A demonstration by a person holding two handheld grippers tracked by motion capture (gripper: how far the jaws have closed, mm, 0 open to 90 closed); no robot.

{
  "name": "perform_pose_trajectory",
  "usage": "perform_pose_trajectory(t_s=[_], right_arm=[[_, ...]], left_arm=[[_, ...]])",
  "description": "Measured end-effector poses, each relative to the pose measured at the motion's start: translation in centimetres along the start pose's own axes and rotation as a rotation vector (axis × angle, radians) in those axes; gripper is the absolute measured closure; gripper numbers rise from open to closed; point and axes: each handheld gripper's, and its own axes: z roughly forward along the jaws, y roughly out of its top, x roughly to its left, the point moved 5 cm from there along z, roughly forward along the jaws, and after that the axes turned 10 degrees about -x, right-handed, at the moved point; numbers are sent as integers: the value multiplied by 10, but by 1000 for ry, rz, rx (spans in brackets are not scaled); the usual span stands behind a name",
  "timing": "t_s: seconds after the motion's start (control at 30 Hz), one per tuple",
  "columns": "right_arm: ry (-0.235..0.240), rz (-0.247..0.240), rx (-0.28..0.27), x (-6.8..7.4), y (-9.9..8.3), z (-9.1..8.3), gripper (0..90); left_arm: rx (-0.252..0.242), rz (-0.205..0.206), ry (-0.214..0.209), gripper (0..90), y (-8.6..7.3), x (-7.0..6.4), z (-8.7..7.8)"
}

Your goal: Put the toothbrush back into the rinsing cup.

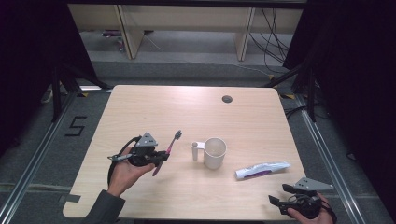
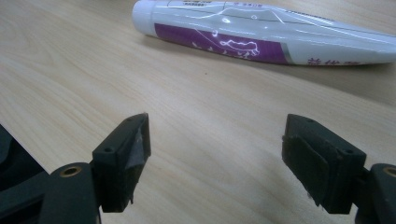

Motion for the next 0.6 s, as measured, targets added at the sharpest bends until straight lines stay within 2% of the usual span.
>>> perform_pose_trajectory(t_s=[0.07, 0.17, 0.2, 0.23, 0.27, 0.33, 0.5, 0.57, 0.6], right_arm=[[-2, -32, -6, -3, 0, 0, 245], [8, -16, -9, -1, 0, 1, 246], [12, 1, -2, 1, 0, 0, 246], [4, -30, -6, -2, 0, 0, 246], [-2, -32, -5, -2, 0, 0, 246], [-3, -33, -8, -2, 0, 0, 246], [8, -24, -6, -1, 0, 0, 246], [-1, -32, -8, -2, 0, 0, 246], [1, -43, -14, -3, 0, 1, 246]], left_arm=[[-45, -13, 13, 823, 3, 0, 1], [-66, -9, 19, 823, 4, 0, 2], [-76, -18, 9, 823, 4, -1, 3], [-92, -31, 18, 823, 5, -3, 5], [-85, -10, 19, 823, 4, -2, 5], [-99, -26, 11, 822, 4, -4, 9], [-137, -35, 9, 822, 9, -5, 10], [-167, -44, 4, 822, 12, -4, 10], [-162, -44, 12, 822, 14, -4, 9]])
